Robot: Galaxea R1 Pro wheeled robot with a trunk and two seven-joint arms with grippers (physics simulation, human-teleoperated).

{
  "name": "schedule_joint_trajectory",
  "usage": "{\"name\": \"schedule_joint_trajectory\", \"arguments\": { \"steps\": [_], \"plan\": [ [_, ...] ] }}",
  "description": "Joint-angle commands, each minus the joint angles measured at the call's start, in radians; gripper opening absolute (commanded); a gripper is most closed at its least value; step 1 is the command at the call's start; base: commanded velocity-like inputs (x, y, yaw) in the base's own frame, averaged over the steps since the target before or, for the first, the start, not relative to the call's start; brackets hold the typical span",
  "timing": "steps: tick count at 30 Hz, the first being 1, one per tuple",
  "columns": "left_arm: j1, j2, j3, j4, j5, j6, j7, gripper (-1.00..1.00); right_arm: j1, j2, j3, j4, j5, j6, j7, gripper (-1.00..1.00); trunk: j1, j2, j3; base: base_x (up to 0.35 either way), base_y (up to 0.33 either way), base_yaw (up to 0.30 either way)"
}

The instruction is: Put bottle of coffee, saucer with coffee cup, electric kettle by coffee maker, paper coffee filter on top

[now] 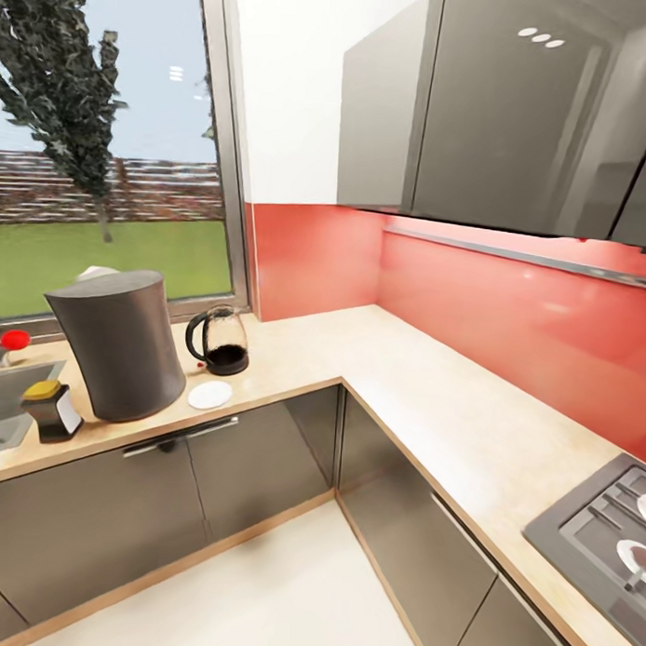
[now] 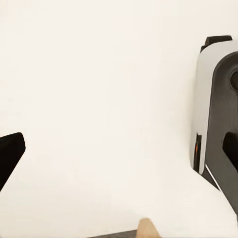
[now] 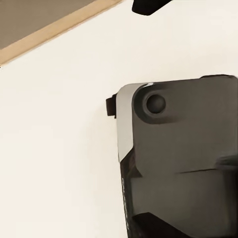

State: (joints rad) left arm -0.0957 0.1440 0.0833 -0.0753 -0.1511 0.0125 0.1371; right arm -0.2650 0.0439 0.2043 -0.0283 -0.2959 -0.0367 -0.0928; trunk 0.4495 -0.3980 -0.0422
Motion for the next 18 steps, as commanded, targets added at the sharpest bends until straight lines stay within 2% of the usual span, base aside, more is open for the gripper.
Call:
{"name": "schedule_joint_trajectory", "arguments": {
  "steps": [1, 5, 18],
  "plan": [
    [-0.001, 0.0, 0.008, 0.0, -0.011, 0.002, 0.007, 1.0, -0.001, 0.0, 0.009, 0.0, -0.01, -0.003, -0.003, 1.0, 0.001, -0.002, -0.003, 0.0, 0.0, 0.25],
    [0.0, -0.001, 0.007, 0.005, -0.011, 0.003, 0.063, 1.0, -0.001, 0.001, 0.009, 0.002, -0.009, -0.003, -0.004, 1.0, 0.001, -0.002, -0.006, 0.0, 0.0, 0.25],
    [0.001, -0.013, 0.009, 0.006, -0.01, 0.002, 0.077, 1.0, -0.001, 0.004, 0.009, 0.002, -0.008, -0.002, -0.004, 1.0, 0.001, -0.002, -0.017, 0.0, 0.0, 0.251]
  ]
}}
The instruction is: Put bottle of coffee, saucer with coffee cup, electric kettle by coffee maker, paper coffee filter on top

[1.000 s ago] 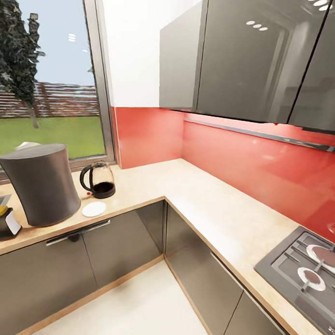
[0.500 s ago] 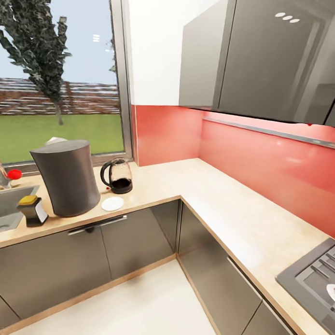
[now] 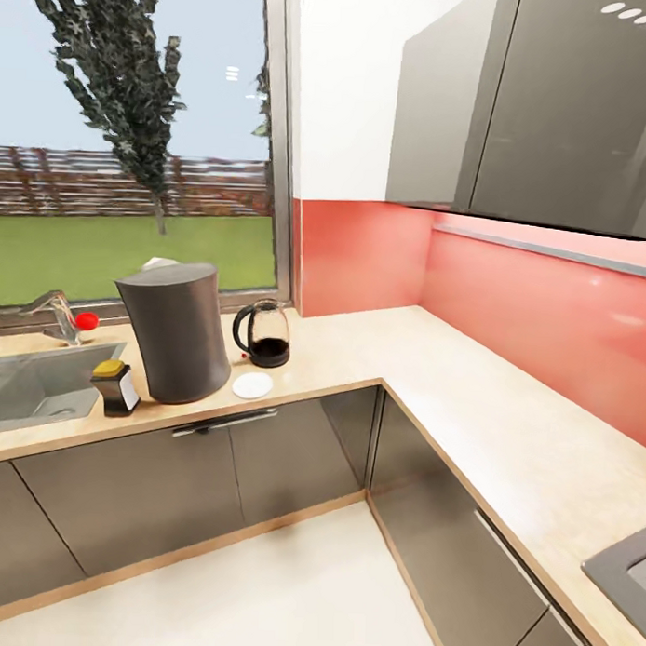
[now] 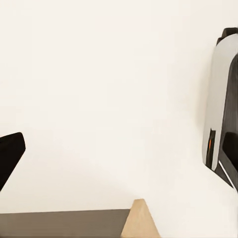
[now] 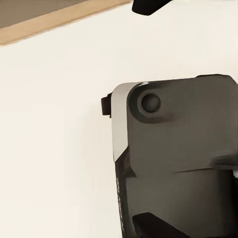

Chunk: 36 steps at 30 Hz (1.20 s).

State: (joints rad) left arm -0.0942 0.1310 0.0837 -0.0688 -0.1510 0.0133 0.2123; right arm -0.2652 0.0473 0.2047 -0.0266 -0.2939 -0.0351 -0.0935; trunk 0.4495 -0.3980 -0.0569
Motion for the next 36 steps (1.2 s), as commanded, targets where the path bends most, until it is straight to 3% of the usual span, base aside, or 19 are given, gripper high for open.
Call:
{"name": "schedule_joint_trajectory", "arguments": {
  "steps": [1, 27, 31, 36],
  "plan": [
    [-0.001, 0.0, 0.008, 0.0, -0.01, 0.001, 0.002, 1.0, -0.001, 0.0, 0.009, 0.0, -0.01, -0.003, -0.003, 1.0, 0.001, -0.002, -0.003, 0.0, 0.0, 0.232],
    [-0.001, -0.003, 0.016, -0.004, -0.006, -0.016, -0.004, 1.0, -0.001, 0.0, 0.009, 0.0, -0.011, -0.006, -0.003, 1.0, 0.001, -0.002, -0.009, 0.0, 0.0, 0.261],
    [-0.001, -0.003, 0.025, -0.012, -0.001, -0.018, -0.005, 1.0, 0.0, 0.017, 0.01, 0.0, -0.011, -0.006, -0.003, 1.0, 0.001, -0.002, -0.006, 0.0, 0.0, 0.257],
    [-0.001, -0.004, 0.024, -0.016, -0.001, -0.019, -0.006, 1.0, -0.001, 0.02, 0.009, 0.0, -0.011, -0.005, -0.003, 1.0, 0.001, -0.002, -0.003, 0.0, 0.0, 0.271]
  ]
}}
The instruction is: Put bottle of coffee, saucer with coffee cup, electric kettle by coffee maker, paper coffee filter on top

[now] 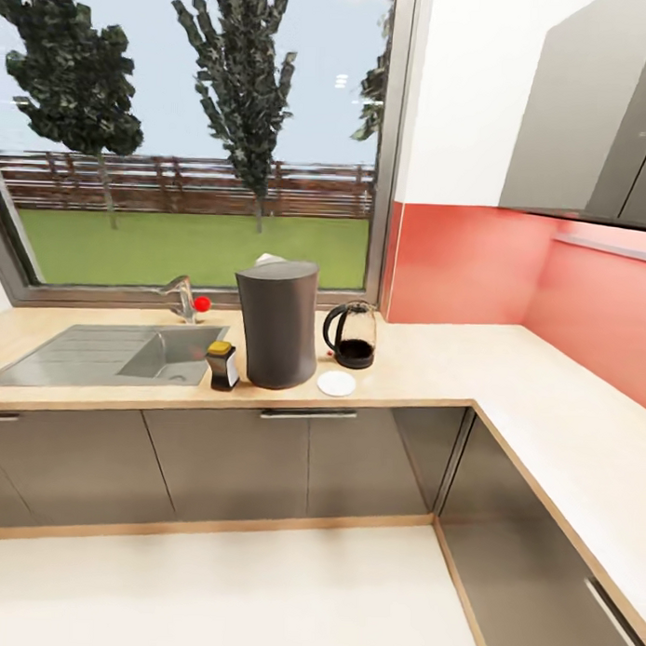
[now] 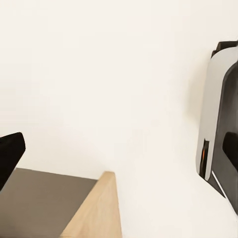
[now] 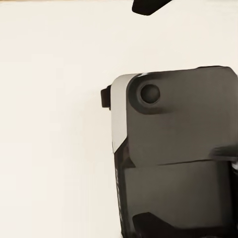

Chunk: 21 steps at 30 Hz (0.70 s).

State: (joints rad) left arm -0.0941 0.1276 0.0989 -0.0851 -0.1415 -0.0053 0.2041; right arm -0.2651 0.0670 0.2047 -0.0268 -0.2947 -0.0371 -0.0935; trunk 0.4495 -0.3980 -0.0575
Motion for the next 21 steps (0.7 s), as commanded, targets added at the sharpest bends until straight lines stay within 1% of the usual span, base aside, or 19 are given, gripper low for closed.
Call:
{"name": "schedule_joint_trajectory", "arguments": {
  "steps": [1, 5, 6, 8, 11, 14, 18, 21],
  "plan": [
    [-0.001, 0.0, 0.008, -0.001, -0.011, -0.001, 0.002, 1.0, -0.001, -0.002, 0.009, 0.001, -0.009, -0.003, -0.004, 1.0, 0.001, -0.002, -0.002, 0.0, 0.0, 0.273],
    [-0.002, 0.0, 0.005, -0.002, -0.012, -0.001, 0.001, 1.0, -0.001, -0.005, 0.012, -0.002, -0.005, -0.002, -0.004, 1.0, 0.001, -0.002, 0.001, 0.0, 0.0, 0.273],
    [-0.002, 0.0, 0.005, -0.003, -0.011, -0.001, 0.001, 1.0, -0.001, -0.003, 0.019, -0.003, 0.001, -0.001, -0.004, 1.0, 0.001, -0.002, 0.001, 0.0, 0.0, 0.273],
    [-0.002, -0.001, 0.007, -0.004, -0.011, -0.001, 0.001, 1.0, -0.002, 0.001, 0.047, -0.012, 0.021, -0.002, -0.003, 1.0, 0.001, -0.002, 0.003, 0.0, 0.0, 0.273],
    [-0.004, -0.004, 0.008, -0.006, -0.01, -0.001, 0.002, 1.0, -0.002, 0.009, 0.067, -0.057, 0.035, -0.003, -0.003, 1.0, 0.001, -0.002, 0.004, 0.0, 0.0, 0.273],
    [-0.005, -0.01, 0.009, -0.006, -0.009, 0.001, 0.003, 1.0, -0.002, 0.009, 0.072, -0.086, 0.04, -0.003, -0.003, 1.0, 0.001, -0.002, 0.006, 0.0, 0.0, 0.273],
    [-0.006, -0.011, 0.011, -0.005, -0.006, 0.001, 0.003, 1.0, -0.002, 0.003, 0.073, -0.09, 0.042, -0.005, -0.004, 1.0, 0.001, -0.002, 0.008, 0.002, 0.0, 0.273],
    [-0.006, -0.012, 0.011, -0.006, -0.006, 0.0, 0.003, 1.0, -0.002, 0.001, 0.074, -0.089, 0.043, -0.006, -0.006, 1.0, 0.001, -0.002, 0.01, 0.115, 0.075, 0.273]
  ]
}}
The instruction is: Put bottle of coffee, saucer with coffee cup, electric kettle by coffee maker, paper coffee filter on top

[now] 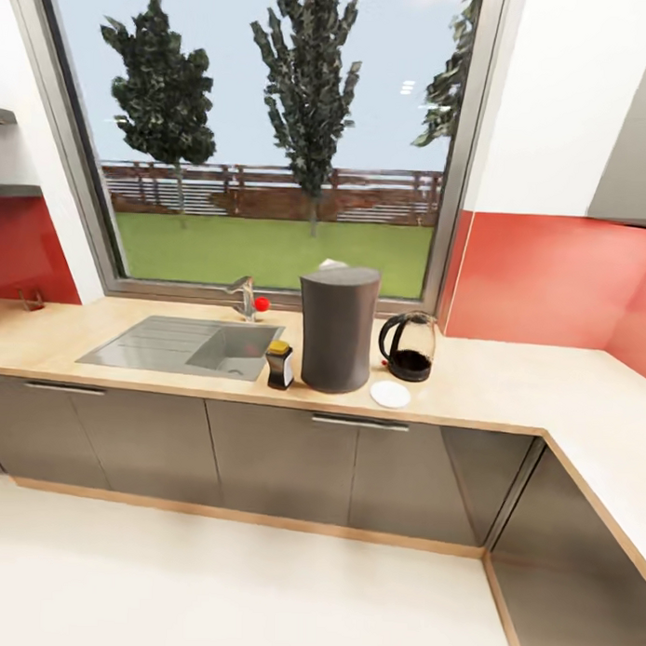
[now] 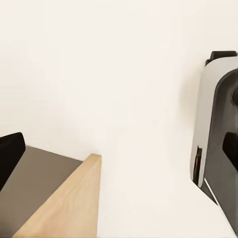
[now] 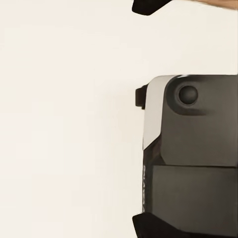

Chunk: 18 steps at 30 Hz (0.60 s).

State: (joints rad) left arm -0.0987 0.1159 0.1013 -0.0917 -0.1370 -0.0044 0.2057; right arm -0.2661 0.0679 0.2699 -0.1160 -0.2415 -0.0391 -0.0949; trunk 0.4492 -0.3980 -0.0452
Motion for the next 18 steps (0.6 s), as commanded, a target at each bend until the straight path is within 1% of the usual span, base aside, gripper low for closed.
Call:
{"name": "schedule_joint_trajectory", "arguments": {
  "steps": [1, 3, 5, 10, 18],
  "plan": [
    [-0.001, -0.001, 0.008, 0.0, -0.01, -0.001, 0.001, 1.0, -0.001, 0.0, 0.008, 0.001, -0.01, -0.004, -0.004, 1.0, 0.001, -0.002, -0.002, 0.176, 0.145, 0.273],
    [-0.001, -0.004, 0.008, 0.0, -0.01, -0.025, 0.001, 1.0, -0.001, -0.001, 0.008, 0.001, -0.011, -0.004, -0.005, 1.0, 0.001, -0.002, -0.001, 0.221, 0.205, 0.273],
    [-0.001, -0.005, 0.008, 0.001, -0.01, -0.064, 0.001, 1.0, -0.001, -0.001, 0.008, 0.001, -0.011, -0.004, -0.005, 1.0, 0.001, -0.002, 0.001, 0.235, 0.222, 0.273],
    [-0.001, -0.007, 0.008, 0.001, -0.01, -0.079, 0.001, 1.0, 0.0, -0.002, 0.009, 0.001, -0.011, -0.004, -0.005, 1.0, 0.001, -0.002, 0.003, 0.241, 0.229, 0.257],
    [-0.001, -0.01, 0.008, 0.001, -0.01, -0.083, 0.001, 1.0, 0.0, -0.002, 0.008, 0.001, -0.012, -0.005, -0.006, 1.0, 0.001, -0.002, 0.003, 0.238, 0.259, 0.024]
  ]
}}
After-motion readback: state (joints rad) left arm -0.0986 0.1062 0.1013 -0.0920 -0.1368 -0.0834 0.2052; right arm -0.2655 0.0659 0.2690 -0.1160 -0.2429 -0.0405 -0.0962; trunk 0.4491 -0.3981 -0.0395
